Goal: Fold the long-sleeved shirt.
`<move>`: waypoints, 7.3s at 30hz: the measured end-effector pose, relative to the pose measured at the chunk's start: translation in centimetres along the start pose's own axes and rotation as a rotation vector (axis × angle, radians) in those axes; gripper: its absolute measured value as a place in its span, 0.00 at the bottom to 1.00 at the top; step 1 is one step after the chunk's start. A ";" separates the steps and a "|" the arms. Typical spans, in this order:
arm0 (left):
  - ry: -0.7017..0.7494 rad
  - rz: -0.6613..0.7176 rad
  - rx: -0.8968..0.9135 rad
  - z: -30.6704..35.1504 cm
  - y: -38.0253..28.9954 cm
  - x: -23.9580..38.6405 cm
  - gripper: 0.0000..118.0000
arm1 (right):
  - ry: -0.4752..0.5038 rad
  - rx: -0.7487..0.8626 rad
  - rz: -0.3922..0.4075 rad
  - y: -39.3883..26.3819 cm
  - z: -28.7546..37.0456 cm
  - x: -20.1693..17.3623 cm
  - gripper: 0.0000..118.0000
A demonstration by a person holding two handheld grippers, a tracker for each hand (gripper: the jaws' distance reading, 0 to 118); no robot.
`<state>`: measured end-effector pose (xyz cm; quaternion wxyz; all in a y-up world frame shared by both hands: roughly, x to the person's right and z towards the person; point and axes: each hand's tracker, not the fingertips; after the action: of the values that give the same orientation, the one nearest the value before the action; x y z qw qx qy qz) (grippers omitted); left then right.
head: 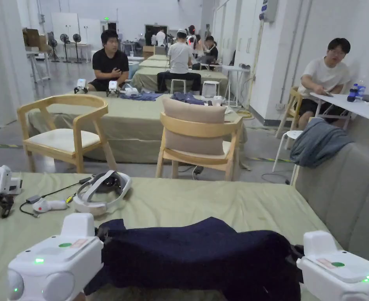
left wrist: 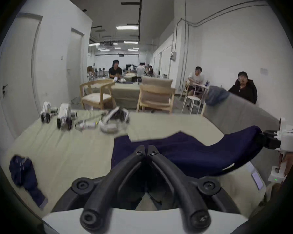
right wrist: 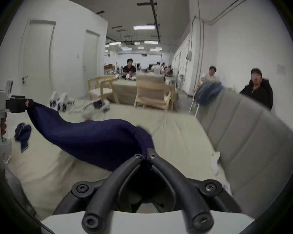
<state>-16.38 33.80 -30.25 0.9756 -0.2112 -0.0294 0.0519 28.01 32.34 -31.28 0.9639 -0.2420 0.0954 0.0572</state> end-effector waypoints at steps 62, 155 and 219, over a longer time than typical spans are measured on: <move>0.229 0.318 -0.447 8.4 -25.7 -3.3 0.70 | 0.129 -0.104 -0.206 -17.7 9.5 -11.8 0.00; -0.008 0.216 0.282 13.1 2.4 -5.1 0.02 | 0.159 0.273 -0.129 23.2 8.4 0.8 0.05; 0.033 -0.129 0.133 -15.8 28.2 -1.9 0.02 | -0.034 0.184 -0.416 25.6 -13.0 9.3 0.05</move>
<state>-19.47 52.63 -56.40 0.9892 -0.1445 -0.0233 -0.0125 31.02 49.15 -56.12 0.9744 -0.1666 0.0320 -0.1477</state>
